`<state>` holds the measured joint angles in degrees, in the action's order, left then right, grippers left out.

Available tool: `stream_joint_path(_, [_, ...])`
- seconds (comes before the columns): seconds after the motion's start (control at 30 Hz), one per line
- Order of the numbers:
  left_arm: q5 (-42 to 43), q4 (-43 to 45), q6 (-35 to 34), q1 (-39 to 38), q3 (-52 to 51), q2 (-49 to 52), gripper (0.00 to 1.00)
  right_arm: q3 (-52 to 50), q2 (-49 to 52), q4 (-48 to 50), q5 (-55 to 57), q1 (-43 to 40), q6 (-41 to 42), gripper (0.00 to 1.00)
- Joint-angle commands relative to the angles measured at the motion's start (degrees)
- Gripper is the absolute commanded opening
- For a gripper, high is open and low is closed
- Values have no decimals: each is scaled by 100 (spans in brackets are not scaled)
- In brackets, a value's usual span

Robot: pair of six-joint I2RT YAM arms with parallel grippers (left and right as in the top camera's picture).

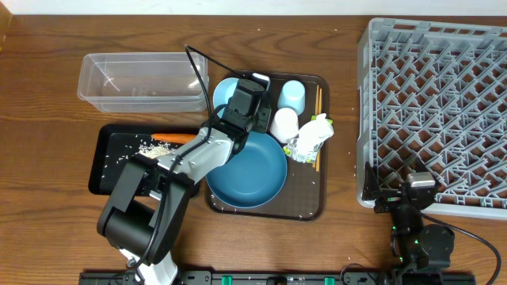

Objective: Sort waste into correct bins and load items into the dishwasher rack

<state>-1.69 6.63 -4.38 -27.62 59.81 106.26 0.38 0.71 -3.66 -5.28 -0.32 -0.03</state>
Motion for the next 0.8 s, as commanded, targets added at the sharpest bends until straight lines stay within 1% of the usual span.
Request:
stream_joint_path(0.0, [-2,35,90,-13,136,37,6,-7,-33,-22,35,-37,61,99])
stream_joint_path(0.2, [-4,35,76,-50,136,-286,6,-7,-33,-24,35,-37,63,99])
stream_joint_path(0.27, [-4,35,-76,-48,136,-466,6,-7,-33,-24,35,-37,61,99])
stream_joint_path(0.43, [22,9,-925,-44,136,-1130,6,-7,-33,-22,35,-37,61,99])
stream_joint_path(0.57, [619,-140,-1272,-37,136,-1781,6,-7,-33,-22,35,-37,63,99])
stream_joint_path(0.6, [743,-271,-1423,-31,133,-1954,6,-7,-33,-22,35,-37,63,99])
stream_joint_path(0.7, [837,-1001,-2251,90,133,-2514,6,-7,-33,-22,35,-37,61,99])
stream_joint_path(0.77, [942,-1598,-2944,299,131,-2848,6,-7,-33,-22,35,-37,61,99])
